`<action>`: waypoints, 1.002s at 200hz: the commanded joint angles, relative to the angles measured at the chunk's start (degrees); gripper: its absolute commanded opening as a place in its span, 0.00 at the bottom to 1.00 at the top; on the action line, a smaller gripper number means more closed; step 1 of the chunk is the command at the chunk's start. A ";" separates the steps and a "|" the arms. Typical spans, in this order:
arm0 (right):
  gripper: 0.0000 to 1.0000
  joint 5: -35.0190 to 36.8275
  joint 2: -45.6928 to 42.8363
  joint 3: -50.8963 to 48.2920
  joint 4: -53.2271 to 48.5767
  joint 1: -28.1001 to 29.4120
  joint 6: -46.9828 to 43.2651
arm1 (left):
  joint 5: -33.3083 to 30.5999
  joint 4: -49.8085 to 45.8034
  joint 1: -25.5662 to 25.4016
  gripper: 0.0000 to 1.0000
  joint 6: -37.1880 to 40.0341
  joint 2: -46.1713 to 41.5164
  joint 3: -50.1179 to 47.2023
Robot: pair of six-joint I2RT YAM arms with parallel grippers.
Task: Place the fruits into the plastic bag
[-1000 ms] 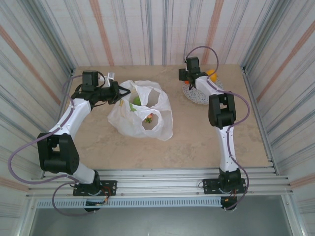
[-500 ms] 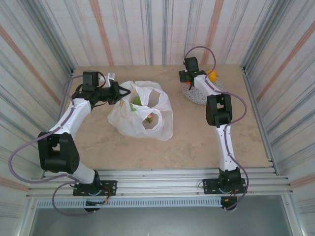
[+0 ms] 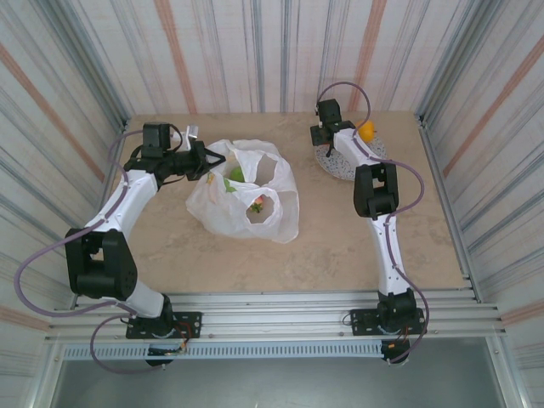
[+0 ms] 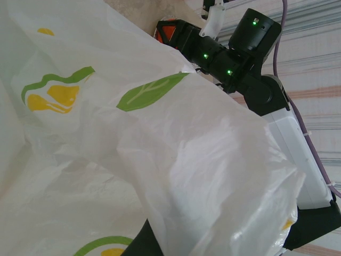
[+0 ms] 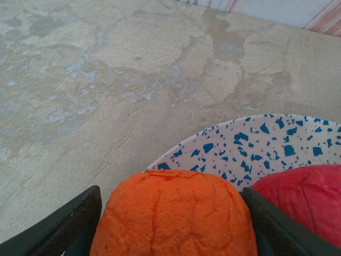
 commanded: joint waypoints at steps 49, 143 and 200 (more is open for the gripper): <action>0.58 -3.05 -1.52 2.20 -2.76 0.16 -0.13 | 0.98 -1.00 0.69 0.00 0.11 0.26 -0.06; 0.56 -10.35 -34.07 -30.24 4.97 4.09 3.85 | 0.97 -0.87 0.80 0.00 -0.06 0.04 -0.13; 0.55 -20.10 -67.63 -66.53 10.49 11.12 10.00 | 0.98 -0.76 0.78 0.00 -0.20 0.06 -0.18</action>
